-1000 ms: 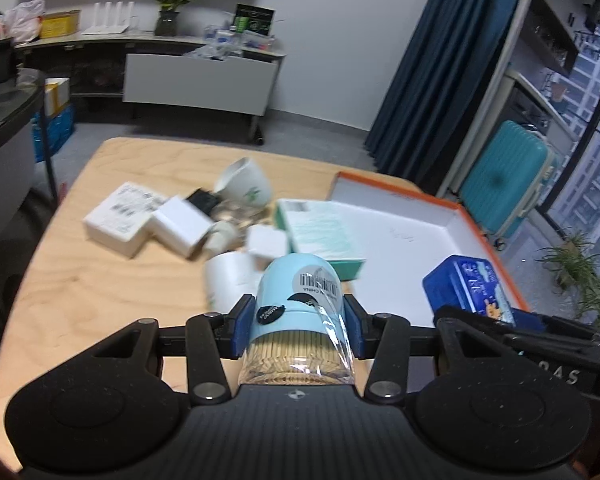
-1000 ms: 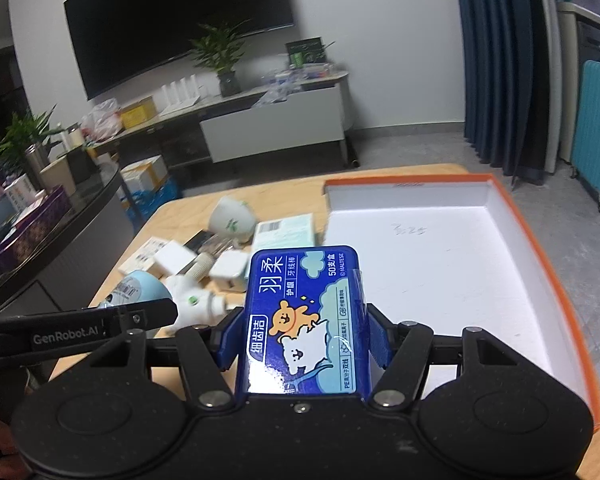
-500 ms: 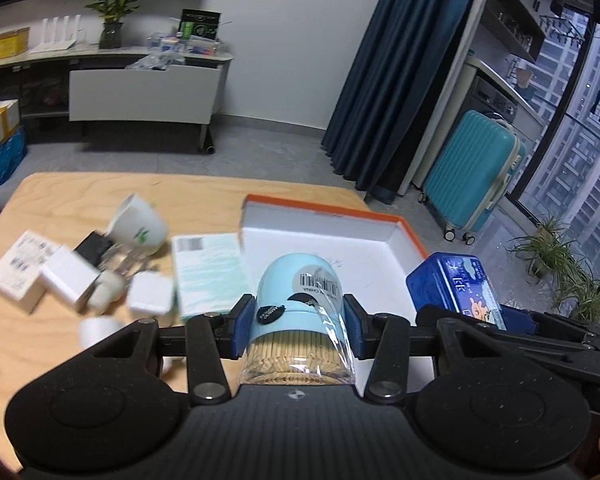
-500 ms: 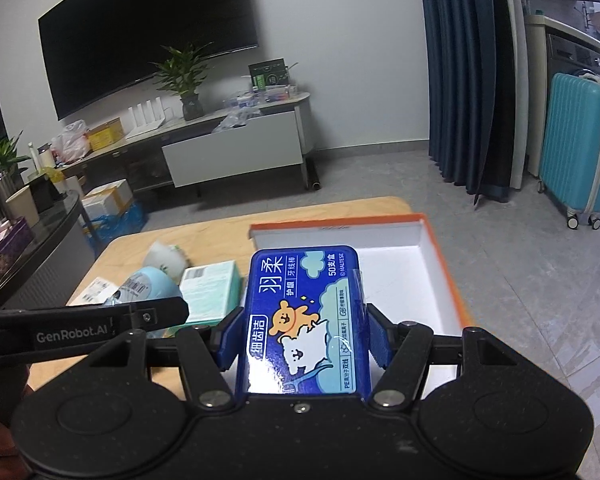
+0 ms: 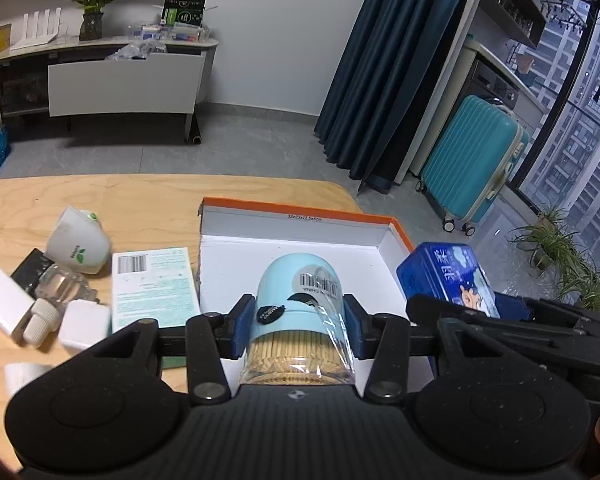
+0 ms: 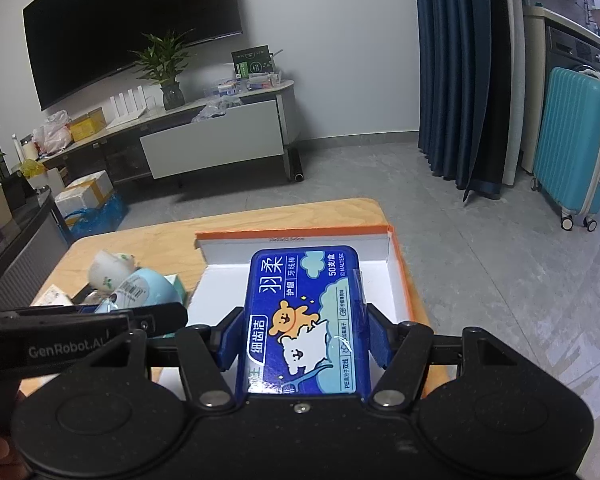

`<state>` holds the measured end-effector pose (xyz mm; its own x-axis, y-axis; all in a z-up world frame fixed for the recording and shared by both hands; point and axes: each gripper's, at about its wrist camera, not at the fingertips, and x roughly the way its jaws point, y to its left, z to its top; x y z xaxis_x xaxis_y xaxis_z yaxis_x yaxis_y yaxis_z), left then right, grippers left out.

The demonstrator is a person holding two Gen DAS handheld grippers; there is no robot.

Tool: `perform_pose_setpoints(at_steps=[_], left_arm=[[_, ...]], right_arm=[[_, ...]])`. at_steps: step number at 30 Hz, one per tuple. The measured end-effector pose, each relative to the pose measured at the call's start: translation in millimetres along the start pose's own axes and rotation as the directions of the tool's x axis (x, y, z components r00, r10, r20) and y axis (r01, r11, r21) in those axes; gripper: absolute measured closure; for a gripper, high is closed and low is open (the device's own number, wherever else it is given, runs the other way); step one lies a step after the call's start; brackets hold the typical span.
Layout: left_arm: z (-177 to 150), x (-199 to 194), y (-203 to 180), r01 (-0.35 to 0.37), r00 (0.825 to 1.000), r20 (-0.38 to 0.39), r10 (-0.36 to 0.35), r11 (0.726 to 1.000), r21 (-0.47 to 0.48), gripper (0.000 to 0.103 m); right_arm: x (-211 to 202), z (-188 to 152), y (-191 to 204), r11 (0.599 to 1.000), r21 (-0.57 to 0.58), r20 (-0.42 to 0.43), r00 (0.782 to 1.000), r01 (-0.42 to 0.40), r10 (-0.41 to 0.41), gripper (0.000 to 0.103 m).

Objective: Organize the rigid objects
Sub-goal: 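Carry the jar with the left tool into the white box while the right tool places the tissue pack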

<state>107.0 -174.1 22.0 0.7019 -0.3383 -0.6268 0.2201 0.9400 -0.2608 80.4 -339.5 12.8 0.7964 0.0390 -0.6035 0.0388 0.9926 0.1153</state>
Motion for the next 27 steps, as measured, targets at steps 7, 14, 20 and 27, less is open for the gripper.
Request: perform_pose_setpoints(at_steps=[7,14,20,27], left_arm=[[6,20,-3,-0.015,1.0,-0.027,0.015,1.0,0.006,0.056],[10,39,-5,-0.027,0.998,-0.053,0.028,0.999,0.019,0.056],[15,48,-9,-0.025,0.998,-0.057,0.027,0.999,0.027,0.056],[15,60,-12,-0.024,0.996,-0.081,0.025,0.999,0.024,0.056]], right_arm=[[26,10,-11,1.0,-0.016,-0.027,1.0,0.008,-0.008,0.029],[48,17,-17,0.999,-0.032,-0.052,0.998,0.018,-0.02,0.028],[56,22,-23,0.998,-0.051,-0.017,0.999,0.041,-0.042,0.025],[16,19,-37,0.998,0.002,0.073,0.996,0.057,-0.057,0.021]])
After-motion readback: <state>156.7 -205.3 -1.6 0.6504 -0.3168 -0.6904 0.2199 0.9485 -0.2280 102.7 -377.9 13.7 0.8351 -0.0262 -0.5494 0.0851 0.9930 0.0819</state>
